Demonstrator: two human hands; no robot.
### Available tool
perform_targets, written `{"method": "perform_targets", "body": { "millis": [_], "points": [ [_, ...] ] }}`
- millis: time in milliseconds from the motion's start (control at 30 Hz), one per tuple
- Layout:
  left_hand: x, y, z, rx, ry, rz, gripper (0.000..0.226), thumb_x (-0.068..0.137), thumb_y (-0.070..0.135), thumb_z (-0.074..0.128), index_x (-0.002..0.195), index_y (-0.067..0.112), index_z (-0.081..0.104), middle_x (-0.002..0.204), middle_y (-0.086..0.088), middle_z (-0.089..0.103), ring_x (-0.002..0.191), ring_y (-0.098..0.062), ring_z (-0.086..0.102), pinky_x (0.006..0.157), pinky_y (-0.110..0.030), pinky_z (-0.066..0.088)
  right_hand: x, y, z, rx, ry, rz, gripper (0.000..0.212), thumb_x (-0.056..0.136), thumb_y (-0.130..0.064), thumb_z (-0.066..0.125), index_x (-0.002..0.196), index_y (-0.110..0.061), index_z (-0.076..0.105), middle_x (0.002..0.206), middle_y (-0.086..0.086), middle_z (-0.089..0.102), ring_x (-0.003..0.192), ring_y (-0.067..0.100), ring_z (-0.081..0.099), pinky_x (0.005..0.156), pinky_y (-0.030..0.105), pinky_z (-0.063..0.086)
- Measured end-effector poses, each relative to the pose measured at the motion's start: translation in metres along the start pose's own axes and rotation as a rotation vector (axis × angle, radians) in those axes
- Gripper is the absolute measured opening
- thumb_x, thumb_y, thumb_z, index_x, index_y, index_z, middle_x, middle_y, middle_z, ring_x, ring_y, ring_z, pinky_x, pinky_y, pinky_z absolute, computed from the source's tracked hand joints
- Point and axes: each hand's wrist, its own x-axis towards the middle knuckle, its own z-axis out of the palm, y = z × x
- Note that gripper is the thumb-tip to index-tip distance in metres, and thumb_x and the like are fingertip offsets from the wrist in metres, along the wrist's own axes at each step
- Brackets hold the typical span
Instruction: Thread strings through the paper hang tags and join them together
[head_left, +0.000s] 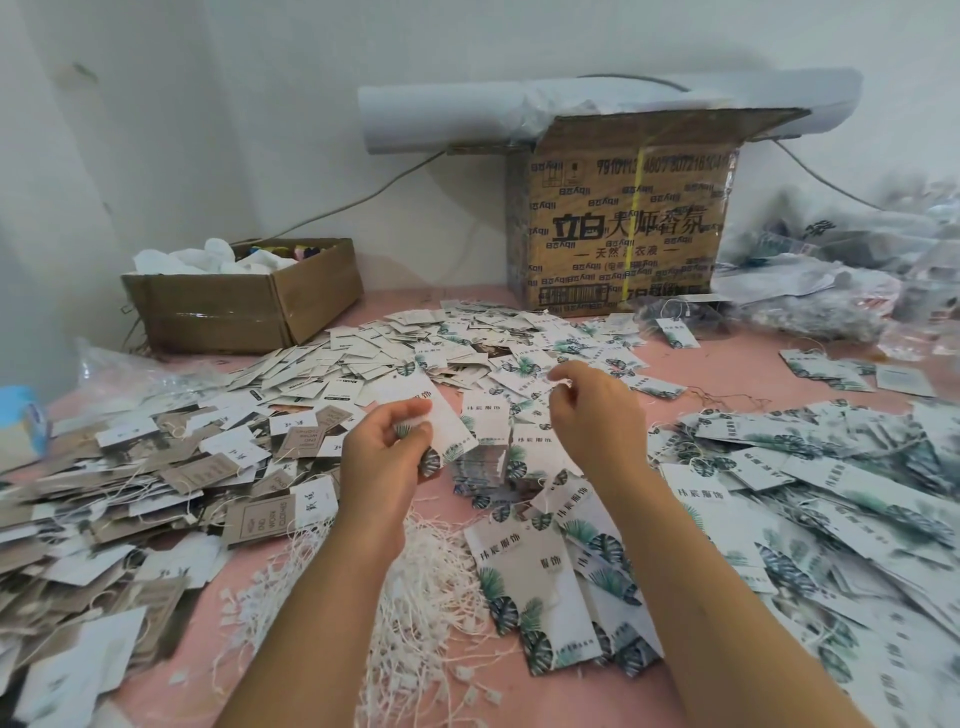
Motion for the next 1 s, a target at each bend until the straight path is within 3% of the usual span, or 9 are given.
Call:
{"method": "perform_targets", "body": {
  "millis": [67, 100, 233, 333, 467, 600, 733, 833, 1000],
  "points": [
    [0.001, -0.002, 0.000, 0.023, -0.014, 0.004, 0.023, 0.089, 0.001, 0.057, 0.101, 0.020, 0.064, 0.086, 0.000, 0.067, 0.074, -0.014, 0.060, 0.063, -0.030, 0.050, 0.001, 0.009, 0.003, -0.130, -0.143, 0.119, 0.027, 0.093, -0.024, 0.045, 0.111, -0.012, 0.061, 0.111, 0.006, 0.060, 0.091, 0.023, 0.056, 0.066, 0.028, 0.036],
    [0.000, -0.002, 0.000, 0.031, -0.021, 0.004, 0.024, 0.088, 0.000, 0.058, 0.102, 0.020, 0.063, 0.086, 0.000, 0.067, 0.073, -0.014, 0.060, 0.062, -0.029, 0.050, 0.001, 0.012, 0.005, -0.175, -0.214, 0.155, 0.029, 0.094, -0.031, 0.046, 0.105, -0.009, 0.061, 0.110, 0.007, 0.058, 0.089, 0.025, 0.057, 0.065, 0.029, 0.037],
    [-0.001, -0.002, 0.000, 0.061, -0.062, 0.006, 0.033, 0.086, -0.002, 0.060, 0.099, 0.029, 0.057, 0.098, -0.002, 0.068, 0.077, -0.013, 0.064, 0.051, -0.021, 0.046, -0.004, 0.017, 0.017, -0.231, -0.405, 0.249, 0.050, 0.088, -0.053, 0.052, 0.062, -0.011, 0.044, 0.066, 0.002, 0.050, 0.058, 0.018, 0.047, 0.056, 0.026, 0.039],
    [-0.002, -0.002, 0.000, 0.056, -0.076, 0.011, 0.042, 0.083, -0.004, 0.062, 0.100, 0.034, 0.050, 0.103, -0.004, 0.066, 0.087, -0.017, 0.064, 0.058, -0.025, 0.046, -0.008, 0.018, 0.023, -0.307, -0.442, 0.247, 0.050, 0.083, -0.059, 0.054, 0.063, -0.016, 0.038, 0.071, 0.002, 0.052, 0.072, 0.022, 0.055, 0.067, 0.029, 0.045],
    [-0.001, -0.001, 0.001, 0.044, -0.058, -0.002, 0.053, 0.082, -0.003, 0.065, 0.115, 0.031, 0.042, 0.097, -0.001, 0.066, 0.086, -0.015, 0.064, 0.058, -0.024, 0.045, -0.005, 0.020, 0.023, -0.242, -0.455, 0.273, 0.046, 0.083, -0.050, 0.060, 0.062, -0.015, 0.040, 0.064, 0.000, 0.049, 0.059, 0.018, 0.048, 0.055, 0.025, 0.040],
    [0.000, -0.002, 0.002, 0.034, -0.029, -0.006, 0.046, 0.086, 0.003, 0.062, 0.117, 0.031, 0.041, 0.080, 0.010, 0.063, 0.064, 0.000, 0.063, 0.050, -0.016, 0.041, -0.002, 0.025, 0.022, -0.167, -0.379, 0.306, 0.043, 0.084, -0.036, 0.064, 0.058, -0.013, 0.038, 0.057, 0.000, 0.043, 0.050, 0.014, 0.039, 0.045, 0.023, 0.029],
    [0.001, -0.004, 0.002, 0.025, -0.035, 0.002, 0.044, 0.089, 0.006, 0.060, 0.116, 0.035, 0.041, 0.071, 0.017, 0.063, 0.055, 0.010, 0.060, 0.052, -0.017, 0.042, 0.005, 0.033, 0.019, -0.030, -0.322, 0.347, 0.025, 0.088, -0.016, 0.055, 0.064, -0.009, 0.048, 0.058, 0.003, 0.046, 0.052, 0.017, 0.040, 0.053, 0.023, 0.033],
    [0.000, -0.004, 0.002, 0.023, -0.043, 0.011, 0.047, 0.088, 0.006, 0.061, 0.118, 0.035, 0.041, 0.077, 0.017, 0.062, 0.058, 0.010, 0.061, 0.049, -0.013, 0.043, 0.008, 0.034, 0.016, 0.108, -0.326, 0.365, 0.025, 0.090, -0.018, 0.054, 0.066, -0.011, 0.047, 0.060, 0.005, 0.042, 0.056, 0.018, 0.038, 0.059, 0.028, 0.034],
    [-0.001, -0.002, 0.002, 0.068, -0.115, 0.012, 0.035, 0.087, 0.004, 0.061, 0.102, 0.034, 0.051, 0.087, 0.014, 0.066, 0.068, 0.006, 0.064, 0.052, -0.011, 0.043, 0.008, 0.034, 0.009, 0.228, -0.380, 0.356, 0.036, 0.093, -0.018, 0.050, 0.060, -0.012, 0.039, 0.053, 0.002, 0.031, 0.047, 0.015, 0.027, 0.049, 0.025, 0.023]
  ]
}}
